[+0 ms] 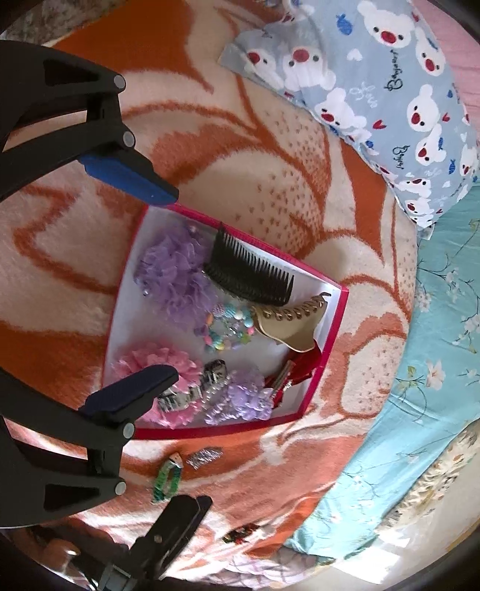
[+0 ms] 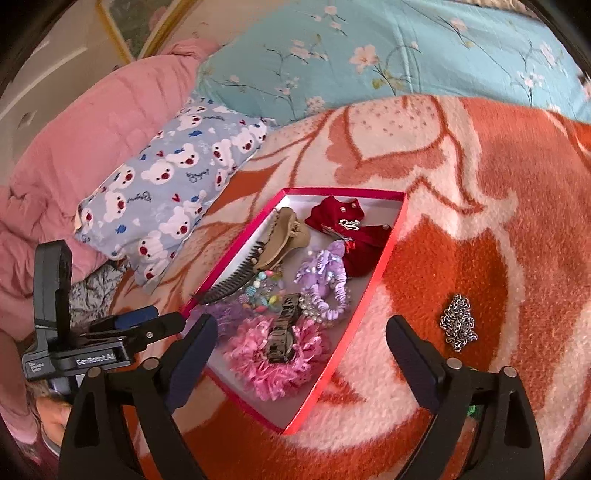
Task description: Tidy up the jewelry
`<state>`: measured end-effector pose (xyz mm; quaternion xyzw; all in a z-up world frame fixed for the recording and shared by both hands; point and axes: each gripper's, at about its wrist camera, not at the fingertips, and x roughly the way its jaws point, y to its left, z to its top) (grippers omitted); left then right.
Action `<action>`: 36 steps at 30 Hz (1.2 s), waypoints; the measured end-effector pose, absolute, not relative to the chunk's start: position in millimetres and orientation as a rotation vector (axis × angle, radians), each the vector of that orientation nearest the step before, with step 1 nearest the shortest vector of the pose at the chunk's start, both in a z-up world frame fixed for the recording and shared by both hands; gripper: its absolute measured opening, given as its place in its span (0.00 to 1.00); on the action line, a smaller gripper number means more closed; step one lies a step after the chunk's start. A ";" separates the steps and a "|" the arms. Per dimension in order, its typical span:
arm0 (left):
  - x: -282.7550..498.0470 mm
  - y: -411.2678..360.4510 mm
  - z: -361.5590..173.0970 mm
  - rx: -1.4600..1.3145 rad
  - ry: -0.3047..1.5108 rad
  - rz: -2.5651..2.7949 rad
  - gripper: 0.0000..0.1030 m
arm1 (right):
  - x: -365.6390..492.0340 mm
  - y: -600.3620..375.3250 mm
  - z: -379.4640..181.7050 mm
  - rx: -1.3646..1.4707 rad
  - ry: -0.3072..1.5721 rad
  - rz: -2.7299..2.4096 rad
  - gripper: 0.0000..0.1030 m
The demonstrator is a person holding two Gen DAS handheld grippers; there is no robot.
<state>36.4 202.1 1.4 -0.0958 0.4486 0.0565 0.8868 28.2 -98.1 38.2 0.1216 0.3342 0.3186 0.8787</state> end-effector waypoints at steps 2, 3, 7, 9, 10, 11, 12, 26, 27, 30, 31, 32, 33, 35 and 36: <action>32.5 199.5 3.0 -0.168 0.931 0.128 0.86 | 22.1 -96.4 40.2 0.222 0.690 0.664 0.94; 29.9 197.7 4.3 -0.149 0.926 0.137 0.86 | 18.0 -94.8 40.9 0.199 0.685 0.664 0.95; 21.4 193.6 9.7 -0.096 0.911 0.167 0.86 | 5.6 -93.0 40.8 0.155 0.678 0.667 0.96; 18.2 193.2 12.6 -0.085 0.906 0.177 0.86 | -0.4 -96.0 40.2 0.166 0.673 0.672 0.96; 15.9 192.9 15.1 -0.081 0.900 0.179 0.86 | -2.2 -98.8 40.3 0.176 0.671 0.671 0.96; 13.8 192.4 17.4 -0.081 0.894 0.178 0.86 | -4.1 -102.5 40.8 0.191 0.669 0.673 0.96; 10.8 191.9 20.5 -0.079 0.888 0.174 0.86 | -5.7 -106.7 41.9 0.205 0.667 0.674 0.96; -14.6 172.4 23.3 0.104 0.901 0.196 1.00 | -36.5 -136.0 46.0 0.137 0.673 0.669 0.98; -12.6 173.1 20.6 0.107 0.910 0.201 1.00 | -37.4 -132.3 44.1 0.116 0.680 0.667 0.98; -5.6 177.9 11.6 0.086 0.943 0.210 1.00 | -38.0 -116.9 36.3 0.049 0.707 0.668 0.98; -1.7 180.5 8.2 0.076 0.961 0.211 1.00 | -36.7 -112.5 33.5 0.042 0.716 0.676 0.98; 0.7 181.7 5.5 0.069 0.973 0.214 1.00 | -35.1 -108.7 31.8 0.039 0.723 0.677 0.98; 4.2 183.5 2.3 0.065 0.987 0.220 1.00 | -32.6 -104.2 30.3 0.033 0.732 0.674 0.98; 9.2 185.6 -1.6 0.066 1.002 0.229 1.00 | -26.4 -94.6 27.6 0.015 0.748 0.677 0.98; 11.9 187.0 -2.8 0.066 1.008 0.234 1.00 | -21.9 -88.8 26.5 -0.001 0.756 0.672 0.98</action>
